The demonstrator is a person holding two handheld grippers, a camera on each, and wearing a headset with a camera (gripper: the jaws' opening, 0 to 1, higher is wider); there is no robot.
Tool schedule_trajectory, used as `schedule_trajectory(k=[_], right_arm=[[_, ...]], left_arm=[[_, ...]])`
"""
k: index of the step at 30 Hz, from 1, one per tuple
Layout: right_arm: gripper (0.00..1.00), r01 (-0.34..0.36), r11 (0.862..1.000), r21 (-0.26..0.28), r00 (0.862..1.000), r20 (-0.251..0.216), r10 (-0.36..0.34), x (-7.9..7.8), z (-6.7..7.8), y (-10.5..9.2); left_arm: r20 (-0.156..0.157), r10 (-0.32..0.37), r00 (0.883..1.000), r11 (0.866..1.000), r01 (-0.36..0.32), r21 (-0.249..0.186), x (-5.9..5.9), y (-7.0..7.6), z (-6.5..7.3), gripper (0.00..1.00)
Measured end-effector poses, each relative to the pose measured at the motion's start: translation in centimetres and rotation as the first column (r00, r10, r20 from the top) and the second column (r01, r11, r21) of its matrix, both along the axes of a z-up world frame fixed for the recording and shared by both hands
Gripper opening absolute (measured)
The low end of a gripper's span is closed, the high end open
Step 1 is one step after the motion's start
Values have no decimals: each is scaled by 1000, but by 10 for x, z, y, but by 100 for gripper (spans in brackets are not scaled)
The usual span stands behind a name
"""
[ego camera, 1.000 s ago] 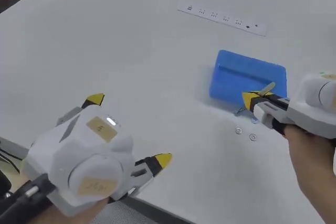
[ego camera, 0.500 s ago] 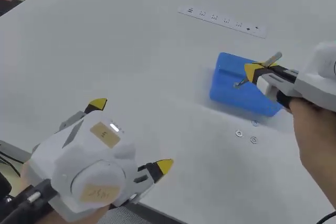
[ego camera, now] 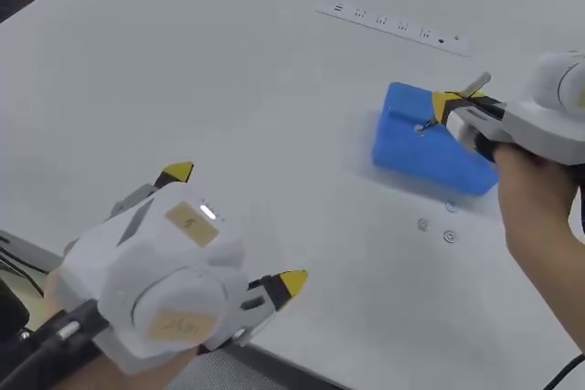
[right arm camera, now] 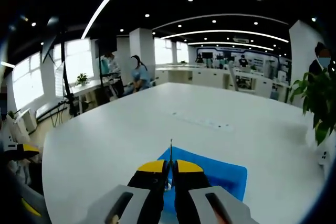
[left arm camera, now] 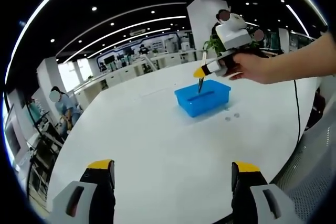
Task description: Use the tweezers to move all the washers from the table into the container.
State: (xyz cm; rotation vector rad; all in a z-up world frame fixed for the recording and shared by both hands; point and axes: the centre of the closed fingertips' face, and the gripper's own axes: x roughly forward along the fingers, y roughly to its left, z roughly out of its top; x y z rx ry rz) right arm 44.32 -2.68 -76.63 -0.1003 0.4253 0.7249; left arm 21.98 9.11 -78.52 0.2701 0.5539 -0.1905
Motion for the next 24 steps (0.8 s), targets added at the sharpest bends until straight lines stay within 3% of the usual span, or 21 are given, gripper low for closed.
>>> schedule_trajectory(k=[13,24], right_arm=[[2,9,999,-44,999,-47,-11,0,-30,-2],[3,-6,998,-65,998,-57,2,-3,-42,2]], left_arm=[[-9,-2,1000,1000,2,4,-1,0,-2,94],[-14,-3,1000,1000,4,8,-1,1,-3,94]])
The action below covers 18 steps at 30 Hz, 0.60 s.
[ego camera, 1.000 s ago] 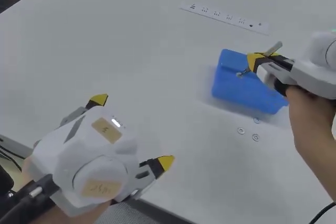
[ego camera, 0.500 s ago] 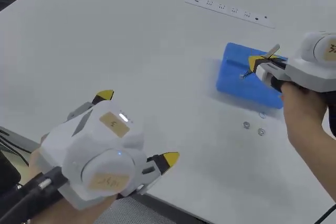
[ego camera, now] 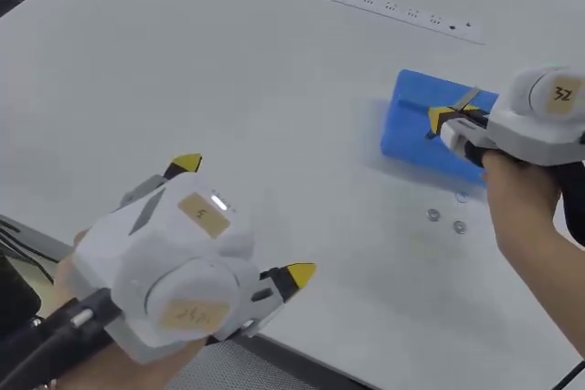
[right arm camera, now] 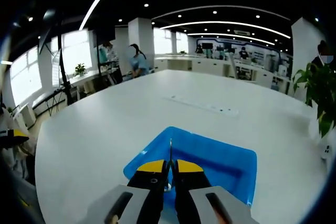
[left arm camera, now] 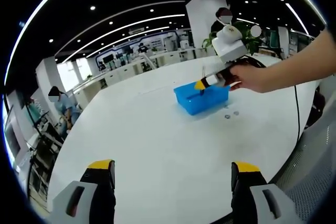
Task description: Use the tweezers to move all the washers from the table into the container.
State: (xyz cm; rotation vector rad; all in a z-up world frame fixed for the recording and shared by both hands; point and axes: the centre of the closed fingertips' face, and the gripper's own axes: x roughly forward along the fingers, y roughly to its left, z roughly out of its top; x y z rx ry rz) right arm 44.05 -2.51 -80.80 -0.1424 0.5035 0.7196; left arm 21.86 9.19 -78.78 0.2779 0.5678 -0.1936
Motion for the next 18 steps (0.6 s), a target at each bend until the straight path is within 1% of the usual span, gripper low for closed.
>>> schedule_trajectory(k=[7,14,18], right_arm=[[3,0,1000,3,1000,-19,0,-4,-5,-1],[3,-7,1000,-9,1000,-24,7,-8,-10,-2],[3,-6,1000,-5,1000,-20,6,-9,-10,0]], left_arm=[[1,7,1000,1000,-7,0,0,2,0,94],[4,11,1000,1000,-11,0,0,2,0,94],[4,10,1000,1000,-10,2,0,2,0,93]])
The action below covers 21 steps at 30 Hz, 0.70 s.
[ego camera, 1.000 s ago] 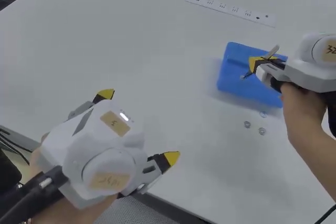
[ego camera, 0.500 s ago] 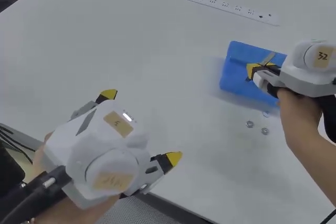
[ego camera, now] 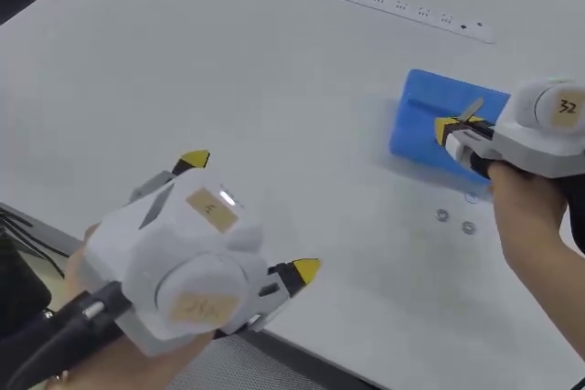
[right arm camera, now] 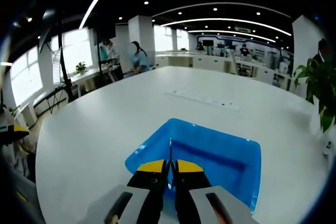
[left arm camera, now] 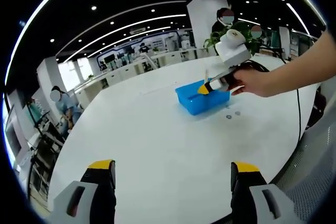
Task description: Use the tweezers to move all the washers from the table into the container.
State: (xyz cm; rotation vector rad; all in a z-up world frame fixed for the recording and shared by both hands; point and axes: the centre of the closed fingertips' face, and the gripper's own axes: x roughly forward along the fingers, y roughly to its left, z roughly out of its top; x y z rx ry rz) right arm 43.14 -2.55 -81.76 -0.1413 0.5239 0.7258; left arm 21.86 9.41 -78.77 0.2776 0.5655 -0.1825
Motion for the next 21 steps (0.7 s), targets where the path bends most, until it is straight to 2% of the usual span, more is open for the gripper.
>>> schedule_trajectory(k=[12,17,21], right_arm=[[3,-8,1000,-19,999,31,9,6,-1,0],[3,-5,1000,-17,1000,20,5,8,-1,-1],[3,-5,1000,-8,999,46,5,8,8,-3]], left_arm=[[3,9,1000,1000,-9,1,1,1,0,93],[4,8,1000,1000,-8,3,1,1,0,92],[7,11,1000,1000,-11,3,1,1,0,93]])
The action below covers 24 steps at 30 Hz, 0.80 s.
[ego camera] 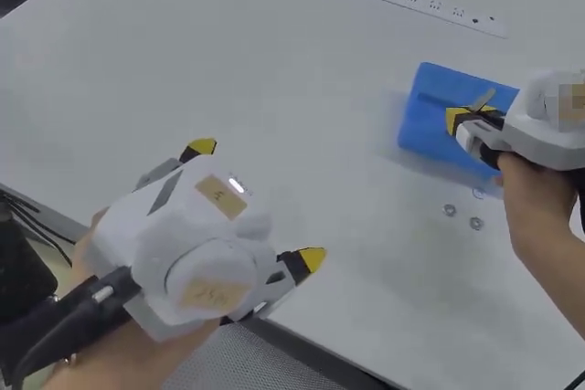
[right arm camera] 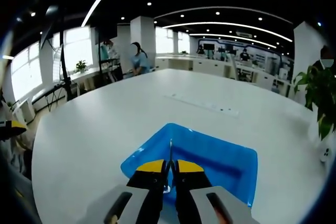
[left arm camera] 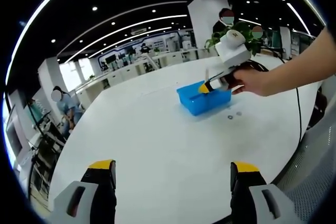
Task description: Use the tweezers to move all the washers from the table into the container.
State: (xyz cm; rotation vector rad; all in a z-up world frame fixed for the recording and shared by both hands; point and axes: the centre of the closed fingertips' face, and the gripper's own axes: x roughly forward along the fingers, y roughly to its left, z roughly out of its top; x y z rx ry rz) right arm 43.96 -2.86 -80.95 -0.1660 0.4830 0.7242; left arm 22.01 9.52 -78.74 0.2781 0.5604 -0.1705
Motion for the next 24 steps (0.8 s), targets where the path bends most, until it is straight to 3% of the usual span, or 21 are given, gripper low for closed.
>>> schedule_trajectory(k=[3,9,15,24], right_arm=[[3,-3,1000,3,1000,12,3,-1,7,-1],[3,-5,998,61,997,73,0,0,38,-6],[3,-20,994,109,996,88,11,-18,61,-11],[3,-35,990,134,997,75,25,-43,67,-24]], left_arm=[[2,2,1000,1000,-2,-2,0,0,0,93],[4,-4,1000,1000,4,0,0,-1,1,93],[9,-8,1000,1000,8,-3,0,-2,2,93],[11,-9,1000,1000,9,-6,-1,-1,3,93]])
